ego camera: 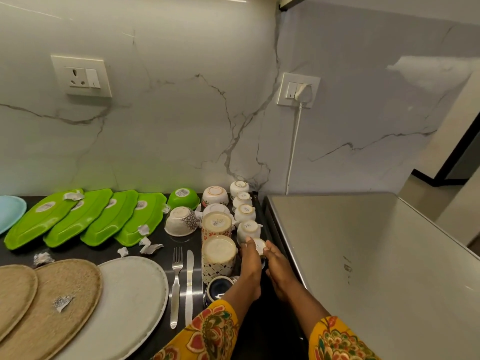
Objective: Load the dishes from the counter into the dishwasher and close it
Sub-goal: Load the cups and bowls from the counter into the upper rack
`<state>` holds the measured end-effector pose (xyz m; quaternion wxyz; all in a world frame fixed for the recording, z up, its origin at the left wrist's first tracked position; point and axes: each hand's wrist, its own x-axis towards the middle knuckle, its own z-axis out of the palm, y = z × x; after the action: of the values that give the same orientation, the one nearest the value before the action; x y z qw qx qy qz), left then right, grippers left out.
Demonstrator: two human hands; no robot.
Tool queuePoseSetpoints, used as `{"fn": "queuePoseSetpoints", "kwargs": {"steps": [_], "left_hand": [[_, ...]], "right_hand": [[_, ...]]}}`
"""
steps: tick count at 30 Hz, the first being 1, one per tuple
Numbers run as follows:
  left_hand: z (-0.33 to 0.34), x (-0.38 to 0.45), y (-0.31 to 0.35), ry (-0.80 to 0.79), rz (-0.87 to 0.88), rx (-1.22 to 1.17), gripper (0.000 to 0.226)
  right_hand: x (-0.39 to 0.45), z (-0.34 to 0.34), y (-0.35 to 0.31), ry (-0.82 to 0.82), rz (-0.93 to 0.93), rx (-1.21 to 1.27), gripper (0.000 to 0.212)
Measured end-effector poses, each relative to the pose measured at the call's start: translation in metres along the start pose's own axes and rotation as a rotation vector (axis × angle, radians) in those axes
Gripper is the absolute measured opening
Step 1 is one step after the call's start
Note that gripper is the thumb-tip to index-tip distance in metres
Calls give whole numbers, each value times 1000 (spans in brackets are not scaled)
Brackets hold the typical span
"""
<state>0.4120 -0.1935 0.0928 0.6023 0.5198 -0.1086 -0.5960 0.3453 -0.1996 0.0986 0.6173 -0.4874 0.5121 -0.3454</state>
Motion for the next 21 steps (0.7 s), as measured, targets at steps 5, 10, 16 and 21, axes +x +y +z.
{"fn": "queuePoseSetpoints", "kwargs": {"steps": [5,10,16,21], "left_hand": [[4,-10,-10,32,6,-36,48],[6,-27,-26,63,-1,6,49],[7,-64,-44,118,-25,21,37],[4,-94,-76,218,88,245,39]], "right_hand": [[-10,-11,7,62,10,13,40],[-32,-29,16,78,7,-19,39],[-65,-53,28,88,-27,-109,41],[-103,-73,39,65,-60,-192,43]]}}
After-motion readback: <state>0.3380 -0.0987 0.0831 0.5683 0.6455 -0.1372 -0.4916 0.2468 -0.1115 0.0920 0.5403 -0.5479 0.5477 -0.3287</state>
